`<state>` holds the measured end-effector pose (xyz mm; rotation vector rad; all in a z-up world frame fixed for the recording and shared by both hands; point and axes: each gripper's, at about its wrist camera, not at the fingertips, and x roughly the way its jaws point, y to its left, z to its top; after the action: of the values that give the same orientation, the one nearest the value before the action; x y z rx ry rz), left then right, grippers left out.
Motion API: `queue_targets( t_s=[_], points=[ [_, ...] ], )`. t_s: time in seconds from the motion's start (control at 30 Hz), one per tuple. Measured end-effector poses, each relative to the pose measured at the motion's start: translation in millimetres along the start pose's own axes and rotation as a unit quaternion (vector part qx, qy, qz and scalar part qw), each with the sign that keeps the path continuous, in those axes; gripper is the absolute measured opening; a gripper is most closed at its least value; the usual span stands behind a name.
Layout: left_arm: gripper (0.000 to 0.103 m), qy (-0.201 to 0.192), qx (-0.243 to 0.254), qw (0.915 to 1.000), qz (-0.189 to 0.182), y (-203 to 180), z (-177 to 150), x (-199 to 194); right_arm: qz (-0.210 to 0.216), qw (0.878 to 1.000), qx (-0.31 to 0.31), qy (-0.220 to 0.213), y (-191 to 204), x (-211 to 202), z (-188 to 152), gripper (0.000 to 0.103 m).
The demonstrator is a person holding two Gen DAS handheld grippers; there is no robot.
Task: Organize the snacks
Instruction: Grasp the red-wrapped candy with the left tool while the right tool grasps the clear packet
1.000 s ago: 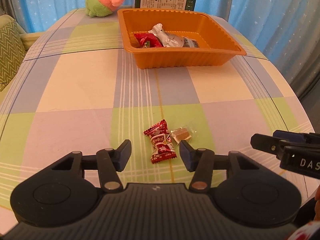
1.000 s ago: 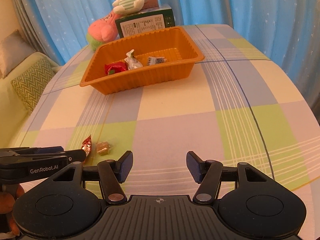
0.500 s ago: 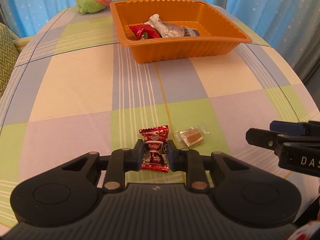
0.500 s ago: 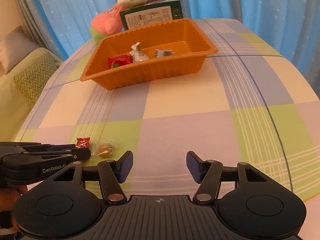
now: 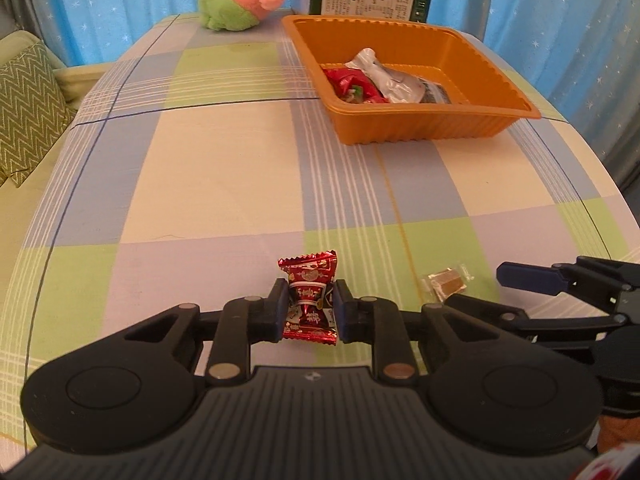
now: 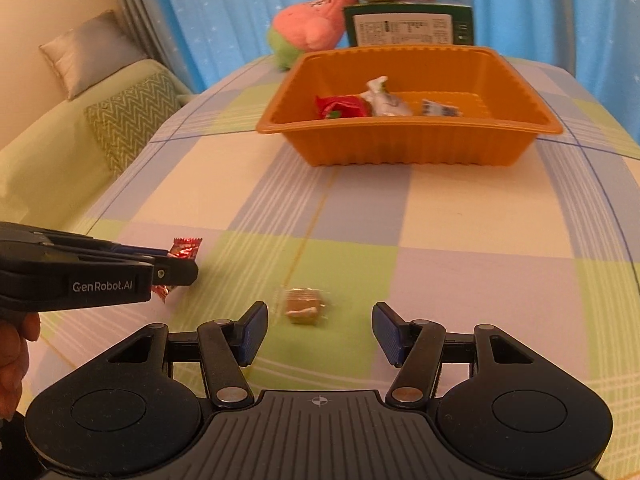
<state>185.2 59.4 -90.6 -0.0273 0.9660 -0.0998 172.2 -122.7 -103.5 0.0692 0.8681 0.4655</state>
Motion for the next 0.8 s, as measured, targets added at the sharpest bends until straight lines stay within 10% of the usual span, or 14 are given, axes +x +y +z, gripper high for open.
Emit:
queue_targets(
  t_s=[0.3, 0.8],
  points=[
    [0.021, -0.001, -0.014, 0.9999, -0.001, 12, 0, 2, -0.038, 0.998, -0.045, -0.007, 26, 22, -5, 0.057],
    [0.021, -0.007, -0.011, 0.9999, -0.007, 5, 1, -9, -0.060, 0.997, -0.051, -0.019, 24, 4, -3, 0.020]
  ],
)
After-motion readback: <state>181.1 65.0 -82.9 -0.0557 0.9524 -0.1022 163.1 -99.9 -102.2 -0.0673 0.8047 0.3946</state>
